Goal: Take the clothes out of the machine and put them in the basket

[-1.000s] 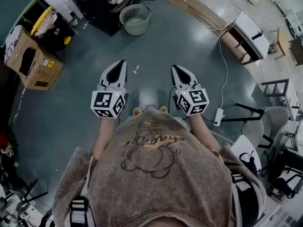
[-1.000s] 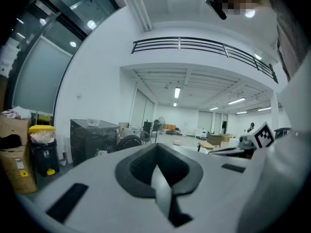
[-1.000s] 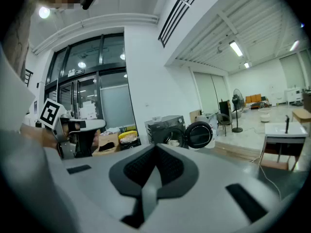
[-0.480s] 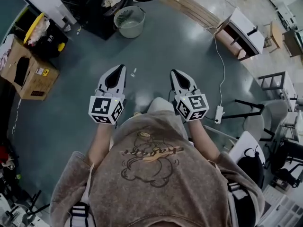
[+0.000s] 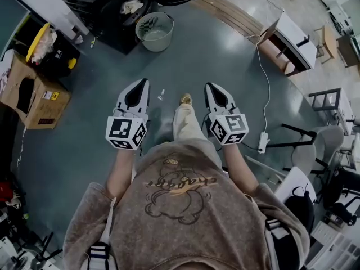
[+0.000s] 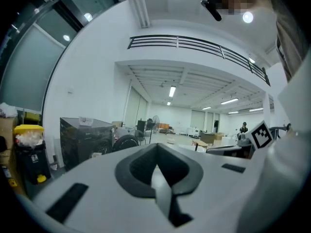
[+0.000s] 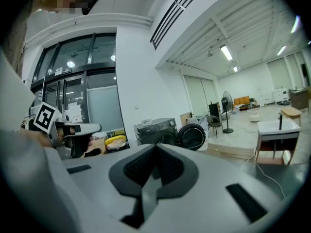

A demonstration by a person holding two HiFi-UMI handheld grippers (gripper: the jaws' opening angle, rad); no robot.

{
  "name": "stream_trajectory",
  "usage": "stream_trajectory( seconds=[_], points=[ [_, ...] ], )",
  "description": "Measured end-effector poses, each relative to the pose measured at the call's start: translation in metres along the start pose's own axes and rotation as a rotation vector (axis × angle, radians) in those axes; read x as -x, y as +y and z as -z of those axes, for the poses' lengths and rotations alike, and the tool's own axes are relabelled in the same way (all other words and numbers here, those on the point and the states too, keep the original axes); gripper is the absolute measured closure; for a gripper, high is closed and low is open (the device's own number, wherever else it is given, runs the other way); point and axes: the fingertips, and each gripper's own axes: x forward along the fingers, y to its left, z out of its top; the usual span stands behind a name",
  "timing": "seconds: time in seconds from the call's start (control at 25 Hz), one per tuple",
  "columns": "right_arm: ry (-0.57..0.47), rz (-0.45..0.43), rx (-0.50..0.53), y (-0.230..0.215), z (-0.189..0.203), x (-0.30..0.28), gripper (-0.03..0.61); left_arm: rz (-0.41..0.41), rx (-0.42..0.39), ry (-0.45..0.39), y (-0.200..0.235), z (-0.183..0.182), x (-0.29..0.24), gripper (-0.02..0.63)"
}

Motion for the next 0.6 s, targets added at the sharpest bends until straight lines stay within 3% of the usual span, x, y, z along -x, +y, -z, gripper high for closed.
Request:
stream_trajectory(
  seconds=[0.6],
  points=[
    [0.049,-0.113,-0.016,-0.105,-0.059,-0.179,0.581,-0.081,0.01,0.006,0.075,-0.045,-0.198,0.606]
  ],
)
